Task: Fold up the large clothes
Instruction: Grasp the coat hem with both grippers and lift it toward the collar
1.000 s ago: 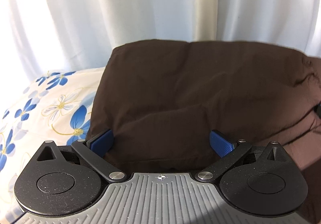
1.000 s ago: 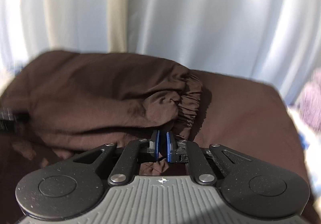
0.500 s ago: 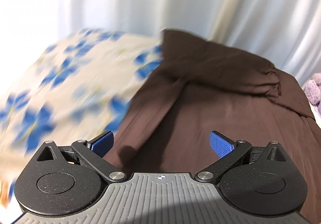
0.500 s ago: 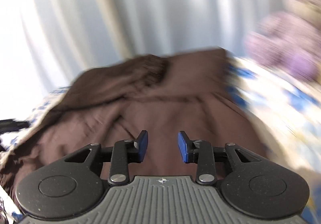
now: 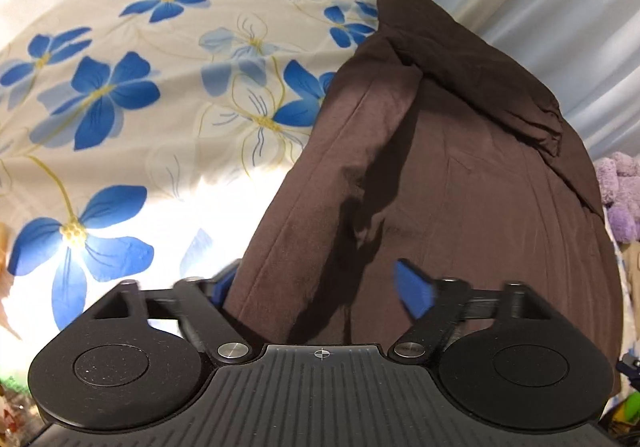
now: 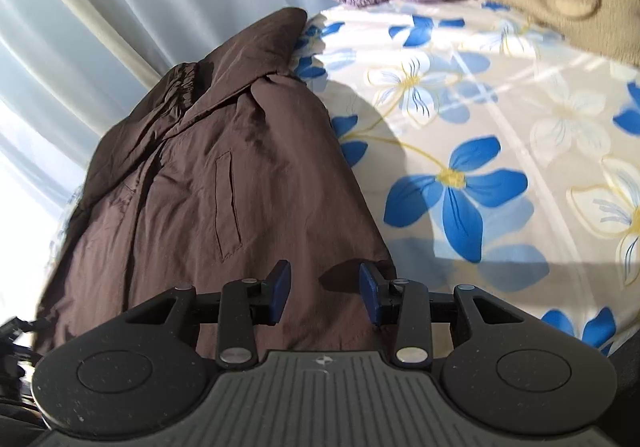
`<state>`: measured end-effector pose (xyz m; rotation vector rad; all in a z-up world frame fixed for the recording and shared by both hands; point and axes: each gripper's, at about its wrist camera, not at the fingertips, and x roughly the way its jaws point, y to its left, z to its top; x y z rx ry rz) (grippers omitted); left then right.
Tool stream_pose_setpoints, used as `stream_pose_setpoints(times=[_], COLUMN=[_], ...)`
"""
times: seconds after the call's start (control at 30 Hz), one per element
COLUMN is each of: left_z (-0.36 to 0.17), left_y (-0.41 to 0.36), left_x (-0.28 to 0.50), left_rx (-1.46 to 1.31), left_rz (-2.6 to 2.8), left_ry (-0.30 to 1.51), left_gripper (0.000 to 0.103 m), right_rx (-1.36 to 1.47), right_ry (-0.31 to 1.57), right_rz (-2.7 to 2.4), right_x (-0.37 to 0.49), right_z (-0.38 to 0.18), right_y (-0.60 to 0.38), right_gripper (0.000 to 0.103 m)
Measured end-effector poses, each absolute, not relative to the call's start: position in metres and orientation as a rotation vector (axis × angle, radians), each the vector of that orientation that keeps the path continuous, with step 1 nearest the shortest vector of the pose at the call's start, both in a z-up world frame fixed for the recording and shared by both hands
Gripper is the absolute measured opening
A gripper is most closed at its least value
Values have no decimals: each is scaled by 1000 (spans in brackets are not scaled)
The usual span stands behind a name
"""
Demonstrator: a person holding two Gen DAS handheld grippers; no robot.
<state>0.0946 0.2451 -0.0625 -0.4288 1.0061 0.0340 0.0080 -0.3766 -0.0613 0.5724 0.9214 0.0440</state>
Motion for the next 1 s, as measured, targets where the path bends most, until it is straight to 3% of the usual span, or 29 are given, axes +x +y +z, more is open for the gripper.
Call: stream_pose_setpoints(times=[0.07, 0.1, 0.27, 0.33, 0.37, 0.47, 0.57, 0.7, 0.83, 1.0], left_z=[-63, -63, -59, -60, -61, -62, -60, -57, -40, 8], left_y=[245, 245, 247, 249, 249, 248, 249, 247, 253, 252], left_x=[93, 93, 88, 88, 88, 88, 88, 91, 90, 102], left_rx=[-425, -417, -412, -413, -416, -404, -448, -475, -586, -680], left_rz=[41, 47, 45, 45, 41, 33, -5, -30, -62, -143], left_ry=[1013, 1020, 1009, 1011, 1012, 1019, 1013, 1003, 933, 780], left_gripper=[73, 64, 48, 45, 44, 41, 20, 15, 13, 13], right_rx=[604, 619, 617, 590, 569, 564, 529, 532, 586, 719], right_ry=[927, 930, 934, 935, 940, 989, 1041, 1019, 997, 838], right_rz=[50, 49, 35, 22, 15, 57, 65, 122, 159, 246], right_x=[5, 4, -2, -2, -2, 3, 7, 4, 5, 12], right_z=[-64, -65, -62, -59, -59, -66, -75, -71, -66, -34], right_y=[-383, -386, -392, -392, -392, -388, -378, -377, -379, -379], right_gripper=[37, 38, 40, 57, 61, 59, 43, 9, 8, 7])
